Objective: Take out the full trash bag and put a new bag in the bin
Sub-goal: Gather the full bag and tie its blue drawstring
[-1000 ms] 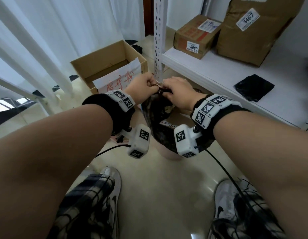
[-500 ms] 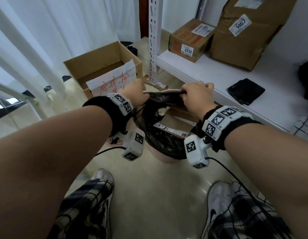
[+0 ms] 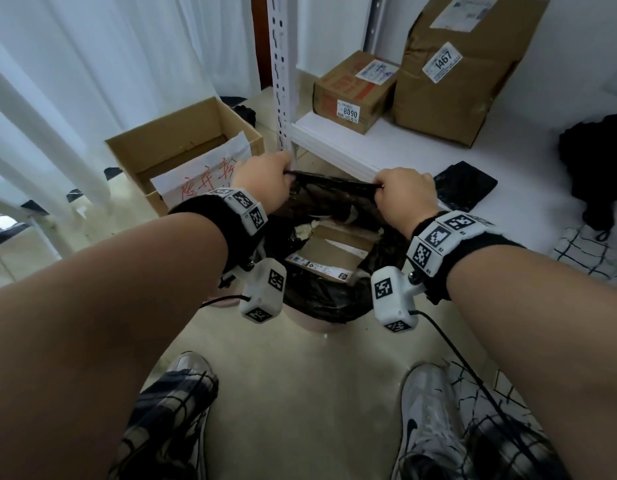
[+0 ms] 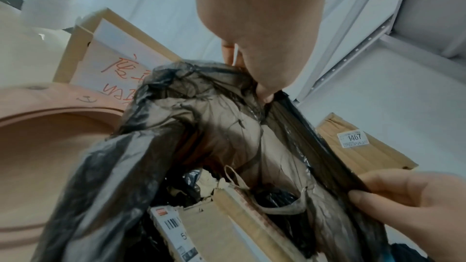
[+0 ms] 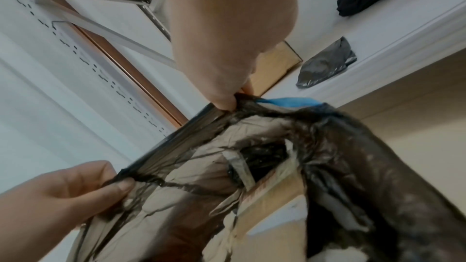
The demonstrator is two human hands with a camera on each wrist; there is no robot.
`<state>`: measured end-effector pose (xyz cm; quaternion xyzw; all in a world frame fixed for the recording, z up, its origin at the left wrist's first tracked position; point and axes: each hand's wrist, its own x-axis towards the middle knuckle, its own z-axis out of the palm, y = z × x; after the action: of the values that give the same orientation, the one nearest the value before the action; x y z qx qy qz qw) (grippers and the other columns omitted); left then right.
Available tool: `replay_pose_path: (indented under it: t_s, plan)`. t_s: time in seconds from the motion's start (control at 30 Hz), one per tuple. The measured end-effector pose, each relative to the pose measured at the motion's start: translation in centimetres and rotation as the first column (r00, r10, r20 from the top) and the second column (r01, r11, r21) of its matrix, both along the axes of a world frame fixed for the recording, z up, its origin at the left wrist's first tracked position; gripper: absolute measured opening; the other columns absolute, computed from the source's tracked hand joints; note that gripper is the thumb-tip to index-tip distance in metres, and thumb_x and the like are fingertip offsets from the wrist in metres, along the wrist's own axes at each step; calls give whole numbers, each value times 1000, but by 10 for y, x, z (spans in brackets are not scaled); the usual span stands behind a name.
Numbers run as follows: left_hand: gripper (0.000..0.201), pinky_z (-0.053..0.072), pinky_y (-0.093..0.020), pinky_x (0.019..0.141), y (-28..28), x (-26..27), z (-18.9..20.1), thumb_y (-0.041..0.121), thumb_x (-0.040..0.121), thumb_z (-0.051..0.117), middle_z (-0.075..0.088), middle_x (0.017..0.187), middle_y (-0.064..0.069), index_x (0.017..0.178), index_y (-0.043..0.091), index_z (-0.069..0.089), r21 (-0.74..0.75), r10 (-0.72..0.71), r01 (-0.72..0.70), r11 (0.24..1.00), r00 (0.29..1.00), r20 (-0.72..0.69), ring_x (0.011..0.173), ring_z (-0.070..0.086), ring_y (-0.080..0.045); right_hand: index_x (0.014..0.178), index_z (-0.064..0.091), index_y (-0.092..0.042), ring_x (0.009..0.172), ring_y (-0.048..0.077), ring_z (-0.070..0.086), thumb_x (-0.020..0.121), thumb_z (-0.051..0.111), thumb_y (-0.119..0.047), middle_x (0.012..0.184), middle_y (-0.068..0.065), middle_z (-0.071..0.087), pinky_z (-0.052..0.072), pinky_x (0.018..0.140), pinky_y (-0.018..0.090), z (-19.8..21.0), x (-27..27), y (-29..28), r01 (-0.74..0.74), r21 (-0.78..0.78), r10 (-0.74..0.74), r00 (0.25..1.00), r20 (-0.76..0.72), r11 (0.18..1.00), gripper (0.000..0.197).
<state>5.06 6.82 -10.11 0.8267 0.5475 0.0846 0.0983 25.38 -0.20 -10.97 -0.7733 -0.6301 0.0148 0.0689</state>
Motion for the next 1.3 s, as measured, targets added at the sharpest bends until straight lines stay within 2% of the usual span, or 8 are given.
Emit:
replay_pose_path:
  t_s: [0.3, 0.5, 0.67, 0.87, 0.97, 1.07, 1.17, 1.3]
  plan:
    - [30, 45, -37, 82, -3, -8, 1, 28, 94, 49, 63, 110, -12, 116, 10, 57, -169, -7, -8, 986, 996, -92, 103, 59, -31, 111, 62, -9, 105, 31, 56, 93, 46, -19, 111, 13, 62, 46, 85, 38, 9, 9, -16, -24, 105, 40, 987, -155, 994, 25]
    - [36, 38, -31, 71, -8, -19, -2, 26, 98, 46, 42, 63, -6, 81, -4, 58, -322, -52, -81, 943, 922, -385, 73, 51, -25, 98, 61, 2, 97, 35, 62, 91, 45, -6, 107, 22, 65, 43, 71, 31, -3, 16, -20, 86, -306, -109, 992, -58, 948, 19]
    - [37, 43, -36, 93, 5, -27, 7, 18, 101, 34, 58, 120, -23, 114, -7, 58, -280, -15, -89, 956, 938, -347, 115, 54, -34, 109, 59, -3, 103, 35, 58, 95, 41, -7, 108, 20, 63, 44, 85, 33, 13, 18, -15, 206, 258, -85, 907, -413, 944, 23]
    - [52, 43, -35, 81, -3, -25, 22, 43, 91, 54, 60, 116, -21, 114, -4, 58, -310, -53, -45, 950, 952, -300, 106, 56, -34, 99, 58, 1, 98, 33, 60, 92, 51, -15, 110, 23, 63, 40, 72, 31, 15, 14, -31, 127, -289, -183, 967, -175, 949, 18]
    - [38, 44, -35, 84, -14, -22, 32, 29, 96, 49, 61, 115, -20, 112, -3, 60, -257, -63, -16, 966, 953, -295, 106, 57, -33, 82, 56, -1, 100, 38, 61, 91, 48, -8, 98, 24, 60, 37, 69, 31, 29, 15, -46, 209, -154, -235, 955, -179, 966, 14]
    - [36, 45, -37, 89, -21, -22, 39, 26, 95, 48, 60, 118, -18, 116, -2, 56, -221, -58, -5, 975, 960, -276, 108, 56, -34, 96, 62, 3, 102, 39, 59, 95, 49, -13, 105, 23, 63, 43, 76, 35, 55, 18, -46, 227, 34, -216, 956, -200, 973, 21]
    - [51, 46, -40, 96, -35, -20, 44, 36, 90, 57, 53, 127, -17, 129, 5, 47, -186, -68, 22, 982, 966, -248, 115, 53, -34, 109, 60, 3, 105, 38, 59, 93, 50, -12, 110, 21, 62, 50, 87, 42, 60, 26, -47, 268, -19, -259, 907, -333, 963, 24]
    - [53, 42, -41, 96, -61, -13, 46, 42, 89, 56, 46, 131, -15, 132, 14, 45, -138, -146, 114, 984, 956, -254, 120, 47, -35, 84, 53, -3, 78, 28, 57, 86, 64, -33, 83, 15, 56, 42, 65, 32, 45, 16, -76, 312, -189, -364, 782, -506, 931, 32]
